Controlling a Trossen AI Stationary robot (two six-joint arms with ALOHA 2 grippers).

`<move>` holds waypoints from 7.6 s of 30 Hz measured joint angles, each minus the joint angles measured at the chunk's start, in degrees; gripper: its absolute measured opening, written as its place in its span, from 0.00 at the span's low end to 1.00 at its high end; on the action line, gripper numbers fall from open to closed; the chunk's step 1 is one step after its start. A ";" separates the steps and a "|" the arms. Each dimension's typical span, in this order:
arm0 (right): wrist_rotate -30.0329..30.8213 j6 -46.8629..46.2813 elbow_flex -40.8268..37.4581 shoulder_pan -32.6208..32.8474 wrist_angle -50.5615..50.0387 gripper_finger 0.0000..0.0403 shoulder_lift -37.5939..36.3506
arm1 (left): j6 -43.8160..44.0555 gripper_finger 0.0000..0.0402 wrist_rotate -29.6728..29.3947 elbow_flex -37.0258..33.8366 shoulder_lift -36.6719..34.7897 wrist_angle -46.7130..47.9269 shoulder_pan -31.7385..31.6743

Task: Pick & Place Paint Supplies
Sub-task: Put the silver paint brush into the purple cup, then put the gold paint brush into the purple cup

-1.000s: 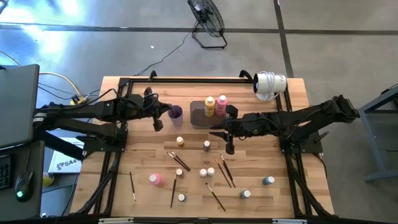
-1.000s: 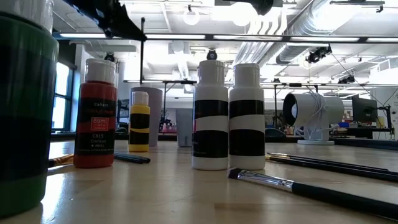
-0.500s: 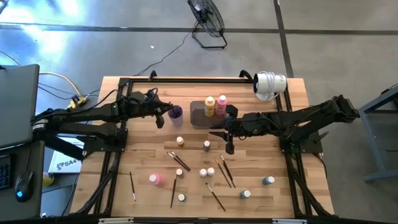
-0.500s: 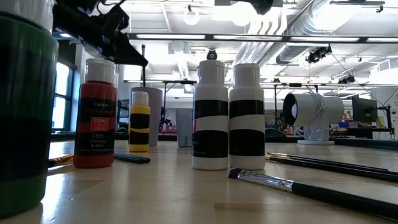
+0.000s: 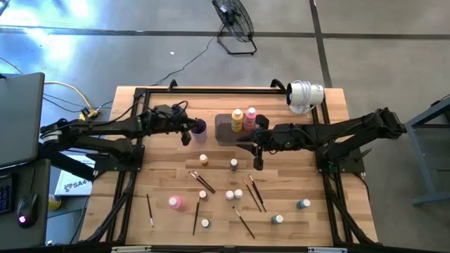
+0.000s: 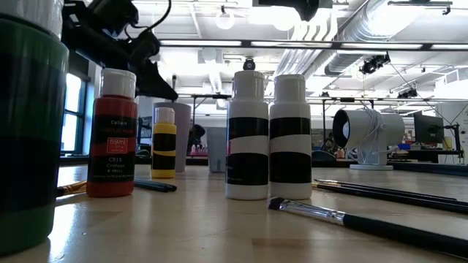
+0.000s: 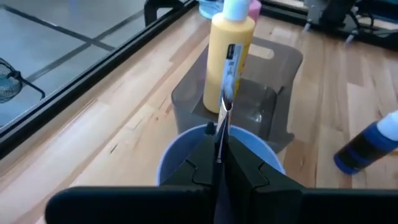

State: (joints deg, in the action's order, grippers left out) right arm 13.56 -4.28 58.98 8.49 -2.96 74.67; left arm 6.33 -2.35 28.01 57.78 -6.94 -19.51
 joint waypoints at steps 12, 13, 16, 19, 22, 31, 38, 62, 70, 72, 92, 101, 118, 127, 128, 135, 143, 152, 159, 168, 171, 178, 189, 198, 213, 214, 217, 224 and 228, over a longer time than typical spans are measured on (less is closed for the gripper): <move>-0.20 -0.42 0.00 0.00 -0.17 0.17 0.00 | -0.01 0.21 -4.18 0.00 1.00 -0.21 -0.02; -0.20 -0.43 0.00 0.00 -0.16 0.17 0.00 | -0.06 0.24 -4.18 0.00 1.00 -0.24 -0.02; -0.22 -0.43 0.00 0.00 -0.16 0.17 0.00 | -0.91 0.35 -4.18 0.00 1.00 -0.32 0.00; -0.22 -0.43 0.00 0.00 -0.17 0.17 0.00 | -1.62 0.41 -4.18 0.70 0.81 -0.54 0.00; -0.22 -0.45 0.00 0.00 -0.16 0.17 0.00 | -2.16 0.42 -4.16 3.28 -0.32 -0.69 0.00; -0.24 -0.45 0.00 0.00 -0.51 0.17 0.00 | -5.12 0.36 1.82 10.04 -4.71 2.42 0.02; -0.24 -0.45 0.00 0.00 -1.07 0.17 0.00 | -5.05 0.20 6.71 10.10 -5.22 9.99 0.02; -0.20 -0.15 0.00 0.00 -1.18 0.17 0.02 | -3.05 0.02 3.58 10.08 -4.75 18.76 0.02; -0.20 -0.45 0.00 0.00 -1.58 0.17 0.02 | -6.45 0.02 6.23 10.08 -7.07 18.58 1.31; -0.21 -0.45 0.00 0.00 -2.06 0.17 0.02 | -7.62 0.02 6.27 10.03 -8.69 19.19 1.81; 7.17 -17.46 0.00 0.13 -14.91 0.17 0.02 | -9.04 0.02 -0.03 1.08 -28.72 19.49 12.58; 8.83 -27.63 0.00 0.13 -20.69 0.11 1.50 | -7.33 0.02 -1.71 -2.56 -33.83 19.57 13.94; 6.34 -42.43 -0.02 0.37 -28.31 0.01 7.37 | -7.11 0.02 -1.73 -3.80 -33.66 19.57 13.92; 7.30 -45.65 -0.02 3.34 -28.67 0.00 8.66 | -7.09 0.02 -1.73 -3.80 -33.66 19.71 13.92; 7.53 -45.65 -0.01 3.54 -28.17 0.00 9.22 | -7.06 0.02 -1.73 -3.80 -33.66 19.87 13.92; 2.73 -45.08 0.00 3.89 -29.60 0.00 14.21 | -6.01 0.02 -1.73 -3.80 -33.64 20.90 13.92; -4.41 -46.83 0.00 3.36 -29.85 0.00 19.64 | -5.99 0.02 -1.73 -3.80 -33.64 20.87 13.92; -6.03 -46.94 0.00 2.97 -29.70 0.00 20.17 | -5.99 0.02 -1.73 -3.80 -33.64 21.10 13.90; -6.44 -43.24 0.00 3.74 -29.72 0.00 20.17 | -5.92 0.02 -1.73 -3.80 -33.64 21.75 13.90; -6.01 -44.11 0.00 4.28 -27.28 0.00 20.17 | -4.53 0.02 -1.73 -3.80 -33.64 22.05 13.90; -6.06 -44.12 0.00 4.30 -26.00 0.00 21.20 | -4.53 0.02 -1.71 -3.80 -33.64 22.18 13.90; -10.00 -44.15 0.00 4.28 -24.80 0.14 26.72 | -4.50 0.02 -1.56 -3.80 -33.66 22.82 13.90; -7.80 -46.90 0.00 4.15 -23.78 0.37 27.93 | -4.35 0.02 -1.27 -3.80 -33.66 23.54 13.90; -5.97 -48.56 0.00 4.15 -23.73 0.29 28.25 | -4.34 0.02 -1.27 -3.80 -33.66 23.54 13.90; -7.31 -49.79 0.21 4.15 -22.38 0.23 31.34 | -4.33 0.02 -1.27 -3.80 -33.66 23.63 13.90; -7.32 -49.78 0.20 4.15 -22.46 0.21 31.36 | -4.33 0.02 -1.27 -3.80 -33.66 23.63 13.90; -7.39 -49.77 0.17 4.15 -22.85 0.16 31.41 | -4.33 0.02 -1.27 -3.80 -33.66 23.63 13.90; -8.52 -49.53 0.11 4.13 -23.17 0.03 31.50 | -4.33 0.02 -1.27 -3.80 -33.66 23.63 13.90; -9.05 -48.25 0.09 4.11 -23.30 0.01 31.52 | -4.33 0.02 -1.27 -3.80 -33.66 23.61 13.90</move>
State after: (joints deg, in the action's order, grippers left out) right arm 4.51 -52.53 59.07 12.60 -26.26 106.19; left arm 2.00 -3.62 24.21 24.12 16.67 -5.60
